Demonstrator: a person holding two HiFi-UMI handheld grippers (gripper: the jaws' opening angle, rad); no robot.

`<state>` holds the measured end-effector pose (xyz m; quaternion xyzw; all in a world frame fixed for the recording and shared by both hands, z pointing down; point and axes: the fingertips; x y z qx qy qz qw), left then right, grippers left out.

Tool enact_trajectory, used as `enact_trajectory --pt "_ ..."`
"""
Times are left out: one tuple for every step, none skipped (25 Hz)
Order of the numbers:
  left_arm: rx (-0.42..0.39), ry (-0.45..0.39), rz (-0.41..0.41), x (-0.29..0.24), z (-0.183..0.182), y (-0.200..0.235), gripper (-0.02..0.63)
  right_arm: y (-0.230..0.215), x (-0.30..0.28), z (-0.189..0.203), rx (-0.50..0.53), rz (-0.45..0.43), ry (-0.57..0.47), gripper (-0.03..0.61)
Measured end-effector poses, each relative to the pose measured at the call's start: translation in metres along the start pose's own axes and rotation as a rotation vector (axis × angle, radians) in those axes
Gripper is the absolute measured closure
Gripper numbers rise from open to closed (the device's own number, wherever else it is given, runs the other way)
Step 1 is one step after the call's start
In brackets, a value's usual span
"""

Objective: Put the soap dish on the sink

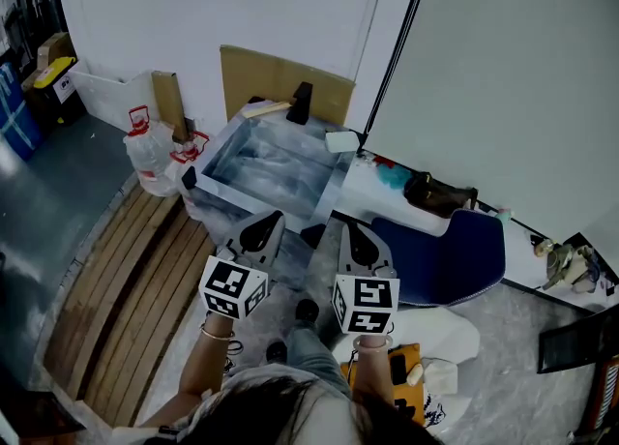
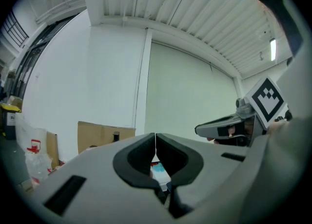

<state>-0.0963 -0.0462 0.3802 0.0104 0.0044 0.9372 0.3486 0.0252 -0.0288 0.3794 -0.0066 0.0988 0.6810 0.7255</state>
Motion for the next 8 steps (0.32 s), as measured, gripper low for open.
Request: enact_trajectory --pt "-0.001 -0.003 0.003 -0.002 -0.001 0.0 0.603 0.0 0.0 0.0 -0.001 0.0 0.0 0.554" --pt "-0.002 -0.006 0.006 -0.003 -0.002 0.0 0.603 -0.001 -0.001 0.0 -0.001 0.0 0.001 0.554" --pt "-0.002 -0.007 0.009 -0.005 -0.002 -0.001 0.603 -0.001 -0.002 0.0 -0.002 0.0 0.001 0.554" --pt "-0.001 -0.007 0.012 -0.007 -0.001 -0.001 0.603 -0.001 -0.003 0.001 -0.002 0.0 0.002 0.554" --pt "-0.001 -0.006 0.014 -0.008 0.0 -0.001 0.603 -0.001 -0.005 0.002 -0.002 -0.001 0.003 0.554" --pt "0.0 -0.005 0.015 -0.01 0.001 0.0 0.603 -0.002 -0.007 0.002 -0.003 -0.003 0.004 0.554" --pt "0.001 -0.005 0.016 -0.012 0.001 0.0 0.603 -0.002 -0.009 0.002 -0.004 -0.004 0.004 0.554" --pt "0.002 -0.004 0.018 -0.014 0.002 0.001 0.603 -0.002 -0.01 0.002 -0.004 -0.006 0.005 0.554"
Point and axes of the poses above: the fingertips, and each gripper's own axes: x backward along the fingers, y to its left, z out of its underside, and after that the axes turned 9 degrees about z, right-handed
